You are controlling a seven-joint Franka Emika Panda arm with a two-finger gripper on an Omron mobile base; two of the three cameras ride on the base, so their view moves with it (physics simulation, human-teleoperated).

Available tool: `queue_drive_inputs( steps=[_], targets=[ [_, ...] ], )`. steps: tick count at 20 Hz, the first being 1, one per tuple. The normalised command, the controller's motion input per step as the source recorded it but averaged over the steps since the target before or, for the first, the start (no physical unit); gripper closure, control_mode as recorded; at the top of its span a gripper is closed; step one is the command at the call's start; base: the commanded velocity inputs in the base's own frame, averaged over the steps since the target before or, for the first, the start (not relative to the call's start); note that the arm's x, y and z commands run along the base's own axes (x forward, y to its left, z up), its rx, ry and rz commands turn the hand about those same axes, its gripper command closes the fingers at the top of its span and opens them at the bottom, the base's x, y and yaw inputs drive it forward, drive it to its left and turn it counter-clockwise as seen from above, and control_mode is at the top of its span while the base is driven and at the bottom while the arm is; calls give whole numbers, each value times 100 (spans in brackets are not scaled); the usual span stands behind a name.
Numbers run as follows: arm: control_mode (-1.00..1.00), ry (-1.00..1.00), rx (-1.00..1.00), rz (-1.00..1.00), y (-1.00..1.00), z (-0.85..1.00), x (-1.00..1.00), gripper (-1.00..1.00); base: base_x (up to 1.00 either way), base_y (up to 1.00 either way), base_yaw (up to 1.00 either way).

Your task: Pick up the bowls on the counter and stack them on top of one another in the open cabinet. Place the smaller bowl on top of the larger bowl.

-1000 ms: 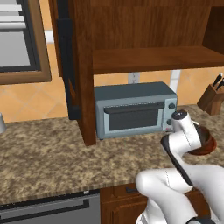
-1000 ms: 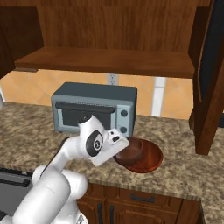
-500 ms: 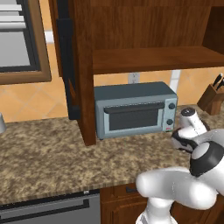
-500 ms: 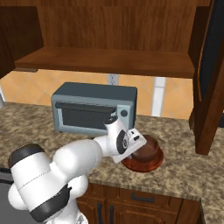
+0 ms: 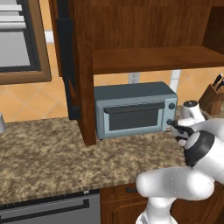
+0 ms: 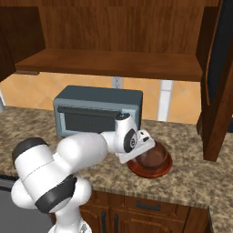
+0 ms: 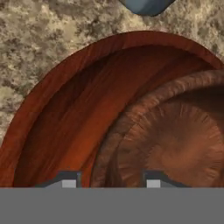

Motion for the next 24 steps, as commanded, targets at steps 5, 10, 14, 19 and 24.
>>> queue_drive_inputs(
  steps=[5, 10, 14, 19, 24],
  targets=[
    [-100, -2, -2, 0, 49, 31, -94, -100, 0, 0, 0],
    [-100, 0, -15, 0, 91, -6, -49, -100, 0, 0, 0],
    [-100, 0, -16, 1, 7, -17, 13, -100, 0, 0, 0],
    [-100, 0, -14, 4, -22, -34, 37, -100, 0, 0, 0],
    [-100, 1, -8, 0, -26, -12, 46, -100, 0, 0, 0]
  ],
)
